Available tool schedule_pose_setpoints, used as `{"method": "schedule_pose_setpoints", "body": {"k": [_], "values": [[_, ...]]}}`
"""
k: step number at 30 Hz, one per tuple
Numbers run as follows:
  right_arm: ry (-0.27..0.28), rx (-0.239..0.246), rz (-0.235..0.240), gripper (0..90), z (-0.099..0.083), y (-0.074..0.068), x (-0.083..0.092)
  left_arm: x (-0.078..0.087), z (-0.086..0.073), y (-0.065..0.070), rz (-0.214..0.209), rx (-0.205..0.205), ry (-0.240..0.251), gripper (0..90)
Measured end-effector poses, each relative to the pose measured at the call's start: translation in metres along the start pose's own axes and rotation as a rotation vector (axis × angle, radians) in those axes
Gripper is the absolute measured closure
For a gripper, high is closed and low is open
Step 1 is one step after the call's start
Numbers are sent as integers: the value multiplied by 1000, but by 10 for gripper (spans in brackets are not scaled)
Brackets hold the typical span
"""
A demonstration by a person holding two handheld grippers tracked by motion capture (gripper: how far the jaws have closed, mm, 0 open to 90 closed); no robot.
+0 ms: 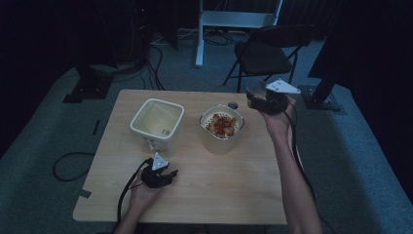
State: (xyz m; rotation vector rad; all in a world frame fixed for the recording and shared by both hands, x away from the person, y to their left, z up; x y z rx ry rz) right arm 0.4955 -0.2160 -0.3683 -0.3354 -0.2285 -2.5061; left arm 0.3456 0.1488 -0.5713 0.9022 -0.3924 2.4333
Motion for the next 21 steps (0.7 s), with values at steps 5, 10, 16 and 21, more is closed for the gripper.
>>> {"method": "schedule_pose_setpoints", "body": {"k": [5,10,16,21], "values": [[-120,131,-76,338,-10,-11,-9,0,0,0,1,0,0,513],[-189,234,-98,337,-15,-23,-12,0,0,0,1,0,0,513],[-262,340,-108,341,-18,-32,-16,0,0,0,1,1,1,513],[-332,481,-131,340,-18,-40,-21,0,0,0,1,0,0,513]]}}
Point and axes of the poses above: each handheld gripper's, and its own axes: x roughly backward along the jaws, z roughly out of its top, y roughly to its right, the point moved 4 cm from there along -x, roughly forward along the jaws, and after that the axes turned 7 degrees about z, right-handed, at the moved point
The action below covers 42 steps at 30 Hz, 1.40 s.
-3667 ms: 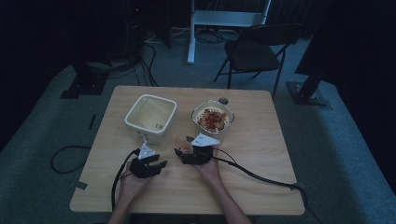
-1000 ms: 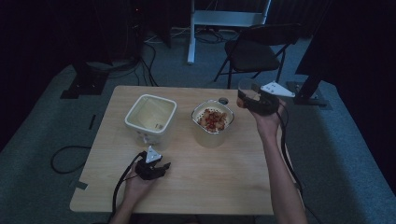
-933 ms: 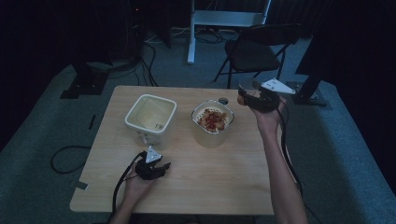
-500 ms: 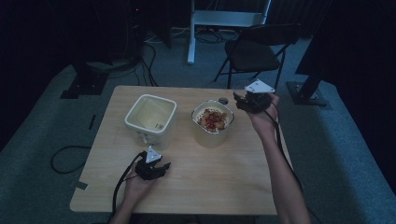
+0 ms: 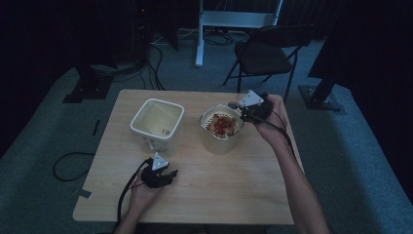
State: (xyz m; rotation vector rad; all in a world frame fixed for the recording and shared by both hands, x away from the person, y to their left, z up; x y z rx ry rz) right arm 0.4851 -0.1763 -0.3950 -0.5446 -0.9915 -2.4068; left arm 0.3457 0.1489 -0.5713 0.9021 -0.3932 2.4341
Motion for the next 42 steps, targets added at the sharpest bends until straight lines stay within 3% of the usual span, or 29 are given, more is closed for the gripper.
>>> {"method": "schedule_pose_setpoints", "body": {"k": [4,7,8,9,14,23,31,42], "values": [[-46,86,-12,340,5,-5,-2,0,0,0,1,0,0,513],[-53,106,-13,340,7,-7,-2,0,0,0,1,-1,0,513],[-76,162,-22,340,10,-9,-2,0,0,0,1,-1,0,513],[-85,184,-25,340,11,-10,-2,0,0,0,1,-1,2,513],[-129,264,-35,340,14,-13,-4,0,0,0,1,-1,1,513],[-219,473,-75,340,22,-25,-6,0,0,0,1,2,3,513],[-294,621,-99,339,28,-36,-7,0,0,0,1,0,1,513],[-349,838,-163,341,43,-53,-5,0,0,0,2,2,3,513]]}}
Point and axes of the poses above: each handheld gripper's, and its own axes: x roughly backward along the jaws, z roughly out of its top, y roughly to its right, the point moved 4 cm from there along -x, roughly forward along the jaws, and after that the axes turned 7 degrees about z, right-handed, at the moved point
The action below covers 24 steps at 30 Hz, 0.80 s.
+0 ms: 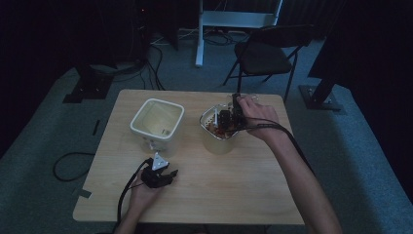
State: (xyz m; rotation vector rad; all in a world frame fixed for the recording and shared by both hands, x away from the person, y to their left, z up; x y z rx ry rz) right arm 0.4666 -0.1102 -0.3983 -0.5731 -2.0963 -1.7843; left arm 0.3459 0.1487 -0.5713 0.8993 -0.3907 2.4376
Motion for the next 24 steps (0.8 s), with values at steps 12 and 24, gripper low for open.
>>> {"method": "schedule_pose_setpoints", "body": {"k": [12,24], "values": [[-54,169,-75,343,11,-4,6,0,0,0,0,-1,-1,513],[-63,220,-99,343,13,-5,9,0,0,0,0,-4,-3,513]]}}
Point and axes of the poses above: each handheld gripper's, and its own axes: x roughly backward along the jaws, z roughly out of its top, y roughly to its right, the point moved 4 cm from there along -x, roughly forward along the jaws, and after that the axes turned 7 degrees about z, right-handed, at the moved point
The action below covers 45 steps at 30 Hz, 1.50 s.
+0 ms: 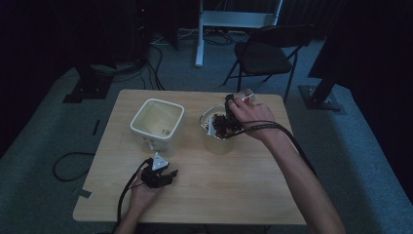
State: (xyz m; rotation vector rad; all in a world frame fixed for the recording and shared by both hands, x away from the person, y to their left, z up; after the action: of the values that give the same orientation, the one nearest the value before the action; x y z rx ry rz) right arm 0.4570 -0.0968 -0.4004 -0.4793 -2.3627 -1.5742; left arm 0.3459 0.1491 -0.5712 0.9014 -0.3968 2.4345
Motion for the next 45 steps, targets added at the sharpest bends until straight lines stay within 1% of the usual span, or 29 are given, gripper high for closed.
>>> {"method": "schedule_pose_setpoints", "body": {"k": [2,4,5,6,7,8,10,13,16,18,19,20,22,23,26,27,29,30,32,33,34,35,37,38,39,41,42,43,45], "values": [[0,10,-3,344,1,0,0,0,0,0,0,-2,-2,513],[-8,1,2,343,-1,-1,-3,0,0,0,0,-2,-2,513],[-14,8,3,343,-1,0,-3,0,0,0,0,-2,-2,513],[-10,0,3,343,-1,0,-3,0,0,0,0,-2,-2,513],[-4,1,6,343,1,0,-1,0,0,0,0,0,0,513],[11,8,-3,344,2,0,2,0,0,0,0,1,1,513],[20,0,-5,344,3,0,4,0,0,0,0,-1,-1,513],[0,-22,5,344,-1,4,1,0,0,0,0,-1,-1,513],[11,2,-3,345,0,0,2,0,0,0,1,0,0,513],[2,-6,-1,344,-2,0,1,0,0,0,0,0,0,513],[-13,-12,6,344,-3,1,2,0,0,0,1,0,0,513],[0,-15,0,344,-2,0,2,0,0,0,1,0,0,513],[22,10,-2,347,3,-3,7,0,0,0,0,0,-1,513],[23,12,-5,347,3,-2,7,0,0,0,1,0,-1,512],[-5,-27,-1,346,-1,2,2,0,0,0,1,0,0,512],[-3,-26,1,346,-1,1,2,0,0,0,1,0,0,512],[23,-5,4,347,3,-3,6,0,0,0,1,1,0,512],[25,-10,1,347,3,-2,6,0,0,0,1,1,0,512],[19,-43,3,347,1,0,4,0,0,0,1,3,2,512],[16,-47,5,346,1,-1,3,0,0,0,1,3,2,513],[24,-35,9,347,2,-3,3,0,0,0,1,3,2,512],[20,-28,15,347,2,-4,4,0,0,0,2,3,2,512],[14,-32,10,347,1,-4,2,0,0,0,1,3,2,512],[10,-18,17,347,1,-6,1,0,0,0,1,3,2,512],[11,-18,14,347,0,-6,0,0,0,0,1,3,2,513],[-2,-28,24,346,0,-5,0,0,0,0,1,3,2,512],[0,-18,25,346,0,-6,1,0,0,0,1,3,2,512],[11,-26,16,347,-1,-5,0,0,0,0,2,3,3,513],[6,-62,20,347,-2,-2,0,0,0,0,2,3,3,512]]}}
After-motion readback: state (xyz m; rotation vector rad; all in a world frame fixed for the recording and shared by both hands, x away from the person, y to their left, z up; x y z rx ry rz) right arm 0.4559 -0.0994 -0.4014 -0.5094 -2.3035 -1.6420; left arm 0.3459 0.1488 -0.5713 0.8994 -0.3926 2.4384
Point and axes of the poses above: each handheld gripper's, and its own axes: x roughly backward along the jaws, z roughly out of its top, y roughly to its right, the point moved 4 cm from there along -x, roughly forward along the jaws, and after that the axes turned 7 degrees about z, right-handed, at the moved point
